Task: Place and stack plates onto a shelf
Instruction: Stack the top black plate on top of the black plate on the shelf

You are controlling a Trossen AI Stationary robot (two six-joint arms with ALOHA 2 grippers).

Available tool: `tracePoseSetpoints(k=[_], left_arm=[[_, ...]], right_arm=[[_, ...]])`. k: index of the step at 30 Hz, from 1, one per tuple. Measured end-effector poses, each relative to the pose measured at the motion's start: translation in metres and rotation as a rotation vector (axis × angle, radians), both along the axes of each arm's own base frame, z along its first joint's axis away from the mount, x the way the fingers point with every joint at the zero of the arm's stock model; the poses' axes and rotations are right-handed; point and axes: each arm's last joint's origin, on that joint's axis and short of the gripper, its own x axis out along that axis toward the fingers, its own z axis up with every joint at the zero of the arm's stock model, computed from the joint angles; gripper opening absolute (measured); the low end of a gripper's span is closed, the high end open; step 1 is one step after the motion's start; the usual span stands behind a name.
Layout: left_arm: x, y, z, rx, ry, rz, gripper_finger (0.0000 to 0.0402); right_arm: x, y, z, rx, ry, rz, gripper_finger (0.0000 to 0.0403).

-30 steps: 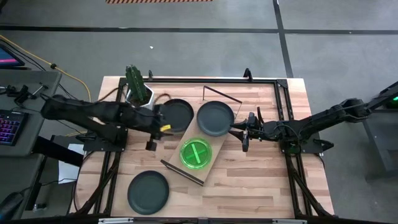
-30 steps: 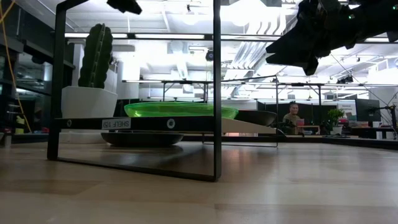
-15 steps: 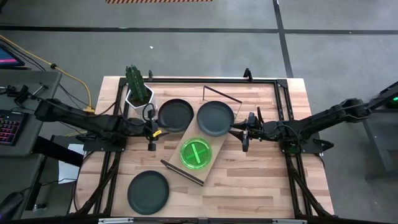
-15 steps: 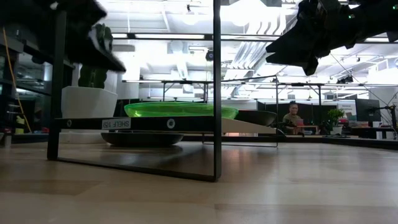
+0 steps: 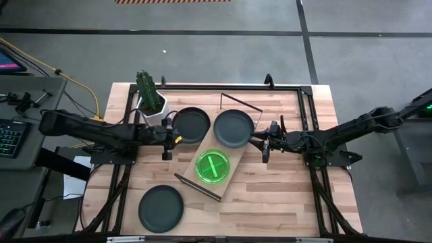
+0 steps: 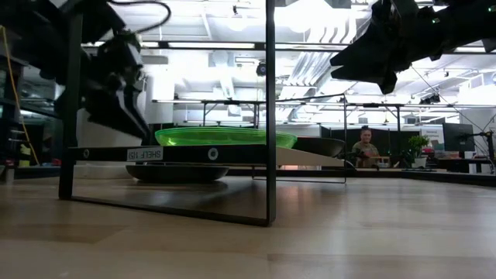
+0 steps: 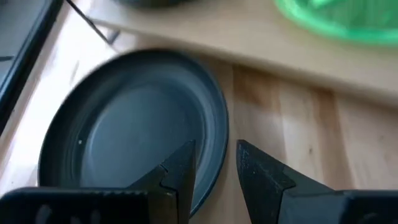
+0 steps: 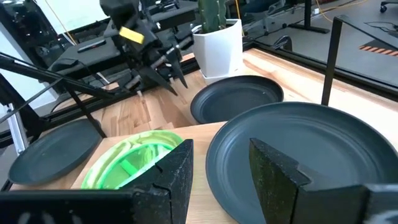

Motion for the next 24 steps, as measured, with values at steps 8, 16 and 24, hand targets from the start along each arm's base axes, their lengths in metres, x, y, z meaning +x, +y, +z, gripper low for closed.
tracePoseSetpoints(k=[8, 16, 24], left_arm=[[0.006, 0.007, -0.018, 0.051, 0.133, -0.017, 0.0106], [0.01, 0.01, -0.032, 0.139, 0.238, -0.047, 0.0106], [0.015, 0.012, -0.041, 0.181, 0.265, -0.039, 0.0106]], right_arm=[[0.0, 0.0, 0.0, -0.004, 0.001, 0.001, 0.014], [0.0, 0.0, 0.0, -0.007, 0.003, 0.001, 0.014], [0.0, 0.0, 0.0, -0.007, 0.003, 0.001, 0.014]])
